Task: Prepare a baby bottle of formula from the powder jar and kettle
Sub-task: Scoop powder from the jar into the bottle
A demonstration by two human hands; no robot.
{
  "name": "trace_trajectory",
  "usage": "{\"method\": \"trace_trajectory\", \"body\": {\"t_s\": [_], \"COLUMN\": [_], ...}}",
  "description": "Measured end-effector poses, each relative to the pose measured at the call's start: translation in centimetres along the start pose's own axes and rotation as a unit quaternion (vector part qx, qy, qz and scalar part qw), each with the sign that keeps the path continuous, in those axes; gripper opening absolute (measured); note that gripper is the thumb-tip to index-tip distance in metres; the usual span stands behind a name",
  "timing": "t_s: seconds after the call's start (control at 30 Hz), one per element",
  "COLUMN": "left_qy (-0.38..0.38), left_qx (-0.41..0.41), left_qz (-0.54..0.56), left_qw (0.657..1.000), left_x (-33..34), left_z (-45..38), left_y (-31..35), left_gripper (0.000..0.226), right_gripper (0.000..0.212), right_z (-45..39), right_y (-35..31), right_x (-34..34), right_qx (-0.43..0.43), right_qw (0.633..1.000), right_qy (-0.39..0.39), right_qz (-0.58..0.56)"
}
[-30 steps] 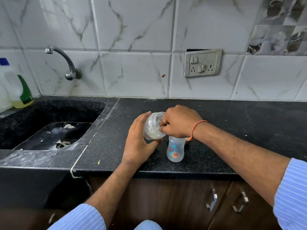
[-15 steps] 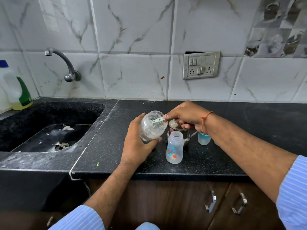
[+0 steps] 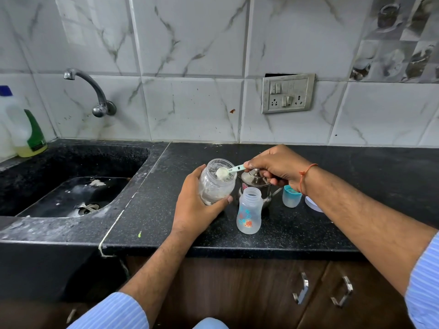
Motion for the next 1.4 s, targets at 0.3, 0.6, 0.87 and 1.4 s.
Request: {"method": "trace_trajectory", "body": {"t_s": [0.3, 0.6, 0.87, 1.4], "left_qy": [0.004, -0.009, -0.025, 0.133], "left_qx": [-0.007, -0.025, -0.102, 0.128], "left_qz": [-0.007, -0.017, -0.025, 0.000], "left_qw": [1.000, 0.999, 0.994, 0.983], "left_x": [-0.1, -0.1, 0.0, -0.2], "left_z": [0.0, 0.2, -0.2, 5.4], "left_y": [0.1, 0.3, -0.6, 3.9], "left_gripper": [0.100, 0.099, 0.106, 0.075], "right_gripper": [0.019, 0.016, 0.016, 0.021], "right_z": [0.1, -0.1, 1.2, 6.7], "right_y": [0.4, 0.6, 0.7, 4.4], "right_x": [-0.1, 0.0, -1.0, -3.6], "right_qx": [0.009, 0.030, 0.047, 0.047], "right_qw": [1.000, 0.995, 0.983, 0.980], "right_qy": [0.001, -0.020, -0.045, 0.007], "right_qz": [-0.022, -0.093, -0.173, -0.191]}}
Point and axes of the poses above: each hand's wrist, its own z-axis away from the middle knuckle, its own x-axis out of the palm, y = z × x, the point moved 4 cm from there along -z, towards the middle knuckle, and after that the axes turned 8 degrees about -y, right-handed, at the moved point
